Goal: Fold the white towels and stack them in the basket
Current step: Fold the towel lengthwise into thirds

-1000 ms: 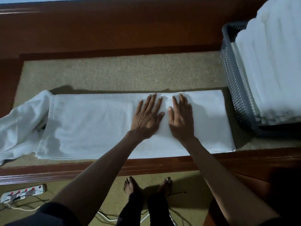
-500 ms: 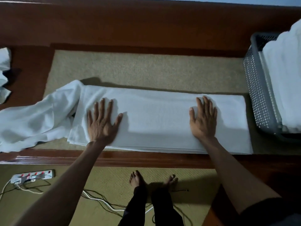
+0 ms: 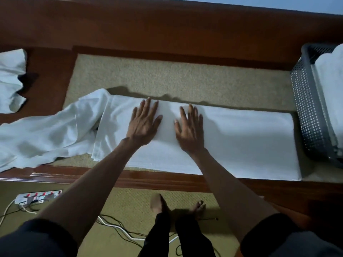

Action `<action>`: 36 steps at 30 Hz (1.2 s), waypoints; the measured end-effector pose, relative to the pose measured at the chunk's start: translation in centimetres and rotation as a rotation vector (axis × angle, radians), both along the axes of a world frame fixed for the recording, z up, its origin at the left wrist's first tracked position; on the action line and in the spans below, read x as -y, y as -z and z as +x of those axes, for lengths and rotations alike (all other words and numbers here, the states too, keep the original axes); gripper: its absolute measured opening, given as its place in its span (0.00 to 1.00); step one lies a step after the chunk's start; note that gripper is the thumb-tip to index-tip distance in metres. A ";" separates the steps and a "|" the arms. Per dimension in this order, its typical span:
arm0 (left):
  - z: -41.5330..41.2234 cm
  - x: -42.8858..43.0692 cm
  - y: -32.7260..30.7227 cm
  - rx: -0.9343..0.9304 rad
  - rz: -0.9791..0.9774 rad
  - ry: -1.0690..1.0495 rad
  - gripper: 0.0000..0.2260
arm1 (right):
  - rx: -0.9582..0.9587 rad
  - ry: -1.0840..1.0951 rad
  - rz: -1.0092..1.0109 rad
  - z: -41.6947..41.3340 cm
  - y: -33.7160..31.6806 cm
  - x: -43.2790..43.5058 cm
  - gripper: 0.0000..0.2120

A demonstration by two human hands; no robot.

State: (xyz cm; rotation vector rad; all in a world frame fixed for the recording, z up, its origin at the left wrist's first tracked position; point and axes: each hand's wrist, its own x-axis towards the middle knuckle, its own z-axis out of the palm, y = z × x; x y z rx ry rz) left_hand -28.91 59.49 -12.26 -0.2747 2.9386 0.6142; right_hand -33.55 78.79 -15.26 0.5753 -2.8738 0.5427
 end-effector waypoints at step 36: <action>3.0 12.2 -3.9 0.414 0.538 -0.632 0.49 | 0.102 0.032 0.159 0.5 -0.6 0.4 0.27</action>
